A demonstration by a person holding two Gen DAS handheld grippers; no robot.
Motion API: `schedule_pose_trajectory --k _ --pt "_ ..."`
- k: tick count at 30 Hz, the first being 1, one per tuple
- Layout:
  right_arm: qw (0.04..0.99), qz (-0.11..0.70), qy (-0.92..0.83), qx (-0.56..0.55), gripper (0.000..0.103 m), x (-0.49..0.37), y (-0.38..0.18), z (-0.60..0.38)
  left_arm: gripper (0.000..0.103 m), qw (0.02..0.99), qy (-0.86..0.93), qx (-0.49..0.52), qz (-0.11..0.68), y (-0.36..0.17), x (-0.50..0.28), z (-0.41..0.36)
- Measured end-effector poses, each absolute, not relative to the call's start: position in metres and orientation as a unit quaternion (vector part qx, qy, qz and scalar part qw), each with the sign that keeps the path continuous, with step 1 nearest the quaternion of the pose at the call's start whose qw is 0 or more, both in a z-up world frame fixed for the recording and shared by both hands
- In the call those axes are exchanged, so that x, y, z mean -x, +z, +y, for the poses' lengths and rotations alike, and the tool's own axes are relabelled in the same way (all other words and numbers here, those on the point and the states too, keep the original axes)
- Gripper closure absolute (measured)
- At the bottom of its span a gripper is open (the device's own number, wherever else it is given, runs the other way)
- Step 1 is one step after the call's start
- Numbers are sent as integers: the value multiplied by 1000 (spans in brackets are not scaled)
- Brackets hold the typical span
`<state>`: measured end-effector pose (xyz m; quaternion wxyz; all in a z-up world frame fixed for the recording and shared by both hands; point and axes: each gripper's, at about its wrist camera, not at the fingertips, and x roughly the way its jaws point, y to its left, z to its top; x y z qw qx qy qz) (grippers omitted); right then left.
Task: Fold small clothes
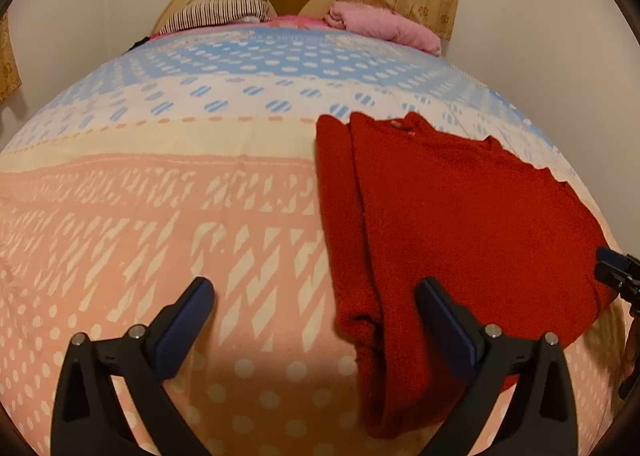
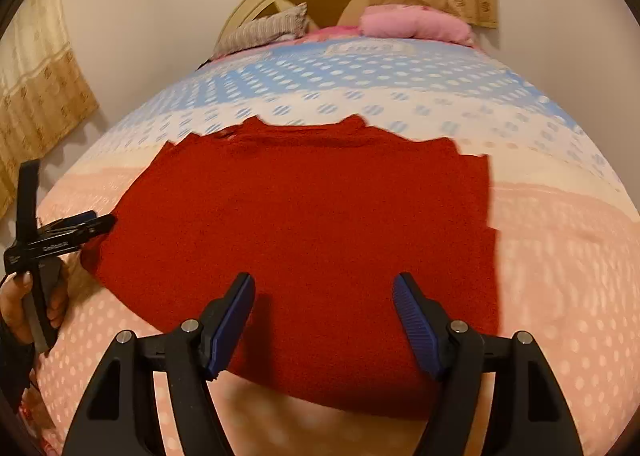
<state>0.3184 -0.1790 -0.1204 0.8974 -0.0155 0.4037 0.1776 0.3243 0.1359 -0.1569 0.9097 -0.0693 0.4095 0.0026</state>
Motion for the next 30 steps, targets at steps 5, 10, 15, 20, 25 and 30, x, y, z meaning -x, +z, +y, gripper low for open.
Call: schedule_pose_trajectory --k 5,10,15,20,25,30 --pt "887 397 230 52 31 -323 -116 -123 0 910 6 71 409 -158 -323 136" --pt "870 411 259 81 31 -331 -132 -68 0 910 9 69 409 -158 -322 134" --pt "874 412 244 77 23 -342 -146 -53 0 907 6 80 414 -160 -324 137" --pt "875 411 246 72 22 -341 -145 -54 0 904 0 95 418 -161 -324 141" --pt "881 398 242 76 20 -337 -149 -54 0 900 1 101 424 -162 -327 142" --pt "884 398 235 72 20 -335 -143 -57 0 902 -2 113 418 -155 -326 148"
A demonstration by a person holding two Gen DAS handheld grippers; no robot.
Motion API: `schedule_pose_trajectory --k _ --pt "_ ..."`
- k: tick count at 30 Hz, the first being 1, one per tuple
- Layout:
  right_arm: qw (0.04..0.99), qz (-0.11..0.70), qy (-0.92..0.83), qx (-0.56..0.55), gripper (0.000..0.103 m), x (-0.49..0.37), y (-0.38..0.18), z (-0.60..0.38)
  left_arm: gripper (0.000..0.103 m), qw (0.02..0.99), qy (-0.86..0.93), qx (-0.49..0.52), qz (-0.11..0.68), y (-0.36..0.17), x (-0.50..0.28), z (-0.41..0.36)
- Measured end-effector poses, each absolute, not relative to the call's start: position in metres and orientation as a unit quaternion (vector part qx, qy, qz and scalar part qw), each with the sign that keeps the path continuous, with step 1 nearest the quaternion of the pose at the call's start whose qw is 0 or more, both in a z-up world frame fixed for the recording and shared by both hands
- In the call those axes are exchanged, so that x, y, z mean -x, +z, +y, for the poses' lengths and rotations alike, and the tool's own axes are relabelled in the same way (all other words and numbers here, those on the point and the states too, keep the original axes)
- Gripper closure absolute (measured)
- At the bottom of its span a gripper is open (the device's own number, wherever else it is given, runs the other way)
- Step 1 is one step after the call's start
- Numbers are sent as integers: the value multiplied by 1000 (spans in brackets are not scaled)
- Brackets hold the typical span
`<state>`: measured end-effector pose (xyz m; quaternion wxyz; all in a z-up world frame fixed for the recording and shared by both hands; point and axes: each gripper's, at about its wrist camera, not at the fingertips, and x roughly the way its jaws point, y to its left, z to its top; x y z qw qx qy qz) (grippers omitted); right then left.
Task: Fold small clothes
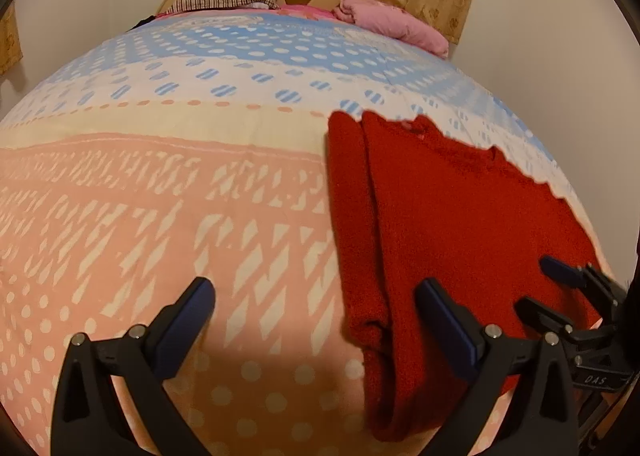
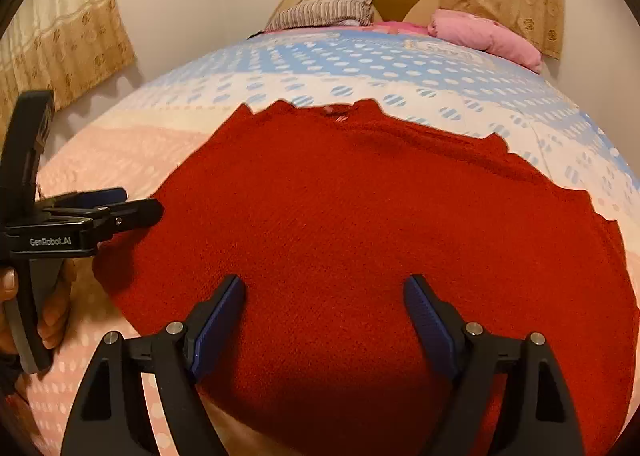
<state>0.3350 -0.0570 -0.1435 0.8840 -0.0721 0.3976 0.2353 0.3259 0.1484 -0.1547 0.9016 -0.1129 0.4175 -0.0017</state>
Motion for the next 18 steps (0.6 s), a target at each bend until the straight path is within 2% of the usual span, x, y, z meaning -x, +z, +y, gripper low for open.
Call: schedule_pose_trajectory --k 6,14,17,18 --pt "890 383 241 51 20 -312 -130 -61 0 898 -13 138 417 -149 -333 159" --pt "883 339 286 150 20 -263 -126 -2 0 890 -50 154 426 -148 -372 150" --pt "881 322 287 196 20 -251 -131 17 2 886 -64 137 439 -152 -385 143" --pt "879 319 282 215 20 -248 -134 25 6 885 -67 131 442 -153 -388 141"
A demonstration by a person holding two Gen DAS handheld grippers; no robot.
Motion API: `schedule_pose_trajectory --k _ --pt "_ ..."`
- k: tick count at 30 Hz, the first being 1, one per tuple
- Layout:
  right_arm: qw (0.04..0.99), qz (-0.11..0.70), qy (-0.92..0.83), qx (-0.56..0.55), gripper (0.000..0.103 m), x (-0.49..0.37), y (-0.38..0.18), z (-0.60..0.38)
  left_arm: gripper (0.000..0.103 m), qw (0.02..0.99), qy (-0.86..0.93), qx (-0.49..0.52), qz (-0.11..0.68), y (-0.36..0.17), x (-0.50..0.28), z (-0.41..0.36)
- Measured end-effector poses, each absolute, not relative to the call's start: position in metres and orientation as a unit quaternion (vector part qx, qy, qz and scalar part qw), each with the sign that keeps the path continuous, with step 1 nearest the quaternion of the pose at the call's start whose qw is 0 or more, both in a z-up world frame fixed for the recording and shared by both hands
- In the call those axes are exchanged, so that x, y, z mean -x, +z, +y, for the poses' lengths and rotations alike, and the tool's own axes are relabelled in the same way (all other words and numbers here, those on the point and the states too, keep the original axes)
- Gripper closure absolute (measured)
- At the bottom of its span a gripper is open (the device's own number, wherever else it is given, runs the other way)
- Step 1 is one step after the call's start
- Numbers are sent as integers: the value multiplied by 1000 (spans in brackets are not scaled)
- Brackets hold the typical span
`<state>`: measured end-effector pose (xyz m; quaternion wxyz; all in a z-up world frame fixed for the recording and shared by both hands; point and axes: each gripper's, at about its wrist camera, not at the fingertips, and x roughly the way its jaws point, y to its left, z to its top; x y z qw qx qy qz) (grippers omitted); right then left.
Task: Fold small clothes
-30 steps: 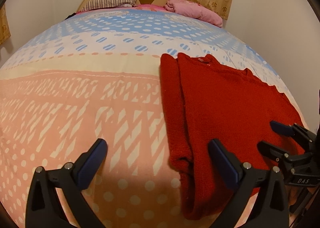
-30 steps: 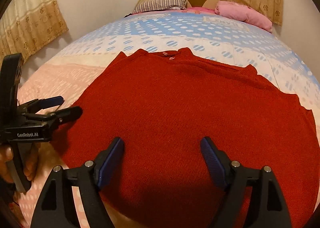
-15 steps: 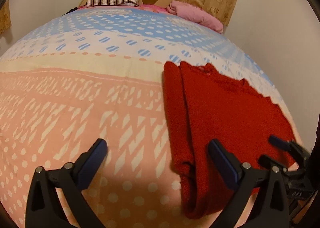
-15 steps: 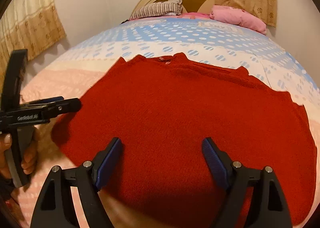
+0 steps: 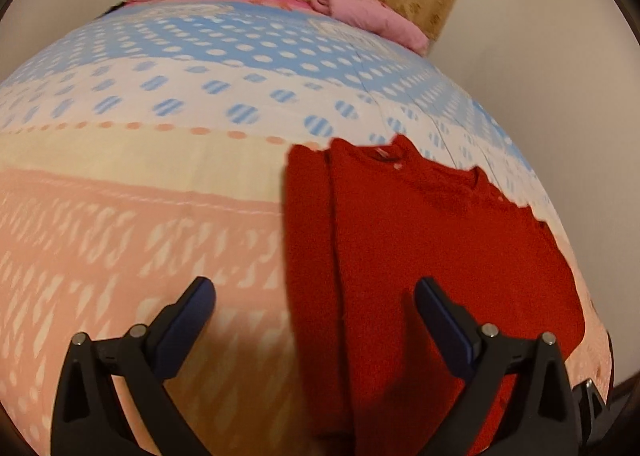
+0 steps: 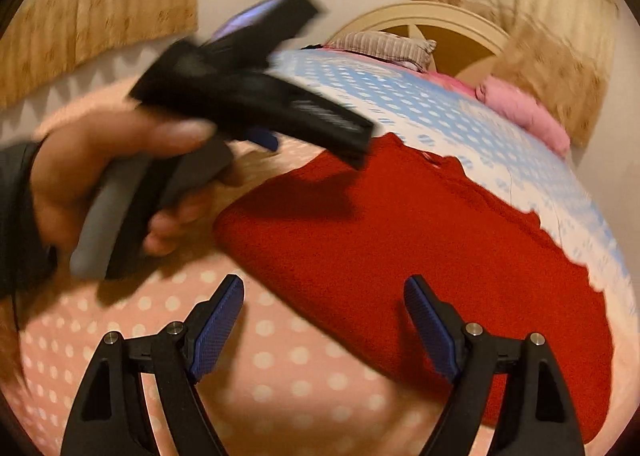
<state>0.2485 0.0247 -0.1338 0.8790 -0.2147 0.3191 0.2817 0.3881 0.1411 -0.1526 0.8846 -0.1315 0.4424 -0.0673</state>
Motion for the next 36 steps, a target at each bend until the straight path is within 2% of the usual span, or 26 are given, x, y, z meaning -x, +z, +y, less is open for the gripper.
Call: schedule_pose_trajectory --k 7,12,13,15,16,18,19,20,24,27,29,36 --pt "874 304 275 259 20 -244 -141 50 11 883 -81 118 447 -157 -400 139" --pt "871 302 265 282 20 -244 -147 62 29 883 -97 126 442 -158 -411 144" --pt "871 297 264 288 23 -244 -146 65 32 883 -98 127 441 -158 -413 144" --pt "871 292 263 296 28 -242 -147 69 49 882 -113 134 438 -158 -416 143" --pt "869 290 262 302 31 -243 -148 72 53 880 -121 133 439 -159 -417 140" --pt "868 290 262 308 37 -244 -148 75 57 882 -122 127 437 -159 -417 137" --pt "867 291 262 309 43 -245 -148 77 62 882 -126 128 436 -159 -417 136" --pt "866 293 263 309 48 -245 -149 77 62 880 -130 132 437 -159 -418 137" --pt "865 301 267 301 57 -250 -150 76 73 875 -139 163 435 -162 -419 146" --pt "864 302 269 299 69 -248 -151 75 83 869 -149 189 431 -165 -420 153" --pt "864 300 271 298 77 -247 -150 74 84 868 -149 198 430 -165 -419 155" --pt "866 310 292 262 84 -255 -146 67 85 857 -161 228 433 -169 -422 163"
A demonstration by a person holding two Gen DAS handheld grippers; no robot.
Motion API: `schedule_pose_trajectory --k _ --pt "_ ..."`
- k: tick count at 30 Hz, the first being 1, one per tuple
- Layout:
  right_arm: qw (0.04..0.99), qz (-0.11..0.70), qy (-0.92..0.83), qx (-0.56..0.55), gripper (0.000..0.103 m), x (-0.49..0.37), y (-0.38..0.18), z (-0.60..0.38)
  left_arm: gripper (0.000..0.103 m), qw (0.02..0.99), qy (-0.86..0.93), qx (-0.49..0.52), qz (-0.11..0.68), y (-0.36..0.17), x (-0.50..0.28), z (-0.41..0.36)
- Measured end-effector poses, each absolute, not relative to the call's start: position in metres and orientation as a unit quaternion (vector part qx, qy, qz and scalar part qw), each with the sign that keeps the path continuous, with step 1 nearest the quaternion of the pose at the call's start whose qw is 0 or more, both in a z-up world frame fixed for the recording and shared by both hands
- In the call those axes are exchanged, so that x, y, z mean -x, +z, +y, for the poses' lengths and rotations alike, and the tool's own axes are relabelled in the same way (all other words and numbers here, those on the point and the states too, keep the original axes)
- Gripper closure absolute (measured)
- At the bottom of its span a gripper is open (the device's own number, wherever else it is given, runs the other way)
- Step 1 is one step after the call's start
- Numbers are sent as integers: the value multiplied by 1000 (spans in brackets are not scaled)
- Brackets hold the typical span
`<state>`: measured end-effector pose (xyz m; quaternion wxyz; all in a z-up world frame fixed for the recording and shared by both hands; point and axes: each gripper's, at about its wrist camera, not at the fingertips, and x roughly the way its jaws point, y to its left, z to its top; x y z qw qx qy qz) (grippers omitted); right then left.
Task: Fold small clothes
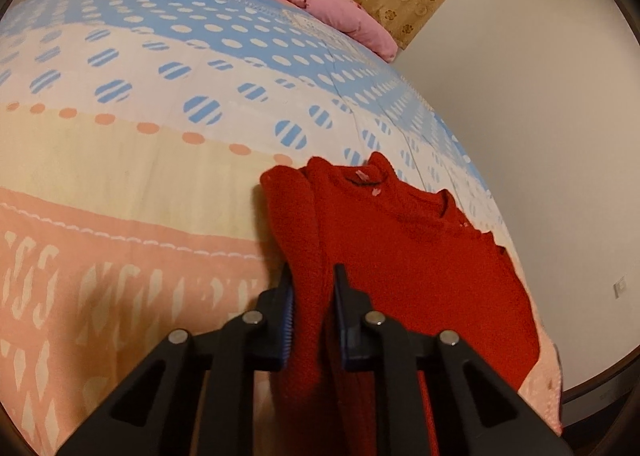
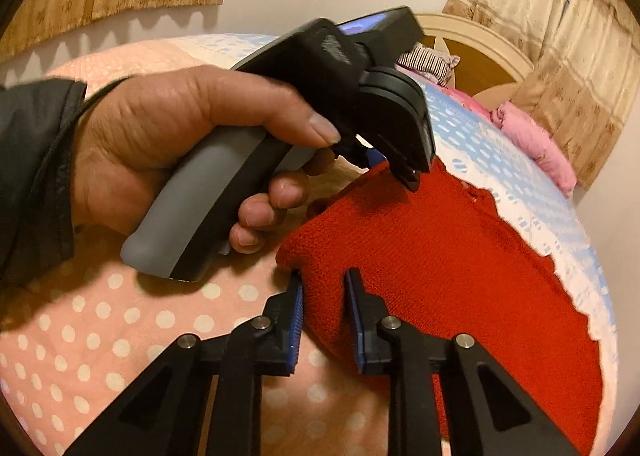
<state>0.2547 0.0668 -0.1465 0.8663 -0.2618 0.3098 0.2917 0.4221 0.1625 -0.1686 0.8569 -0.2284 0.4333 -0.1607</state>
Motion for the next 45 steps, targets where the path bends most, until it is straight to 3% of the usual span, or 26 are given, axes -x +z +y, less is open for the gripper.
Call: schedule_pose_trajectory --k 17,31,45 --pt "889 301 335 78 88 -264 -108 1 88 859 -172 260 406 -116 -412 138" --pt "901 288 323 -32 93 -268 -94 -71 89 865 -216 233 388 -71 -416 64" --pt "911 285 278 -107 95 -262 -90 -139 91 837 -293 213 410 -69 -435 -21"
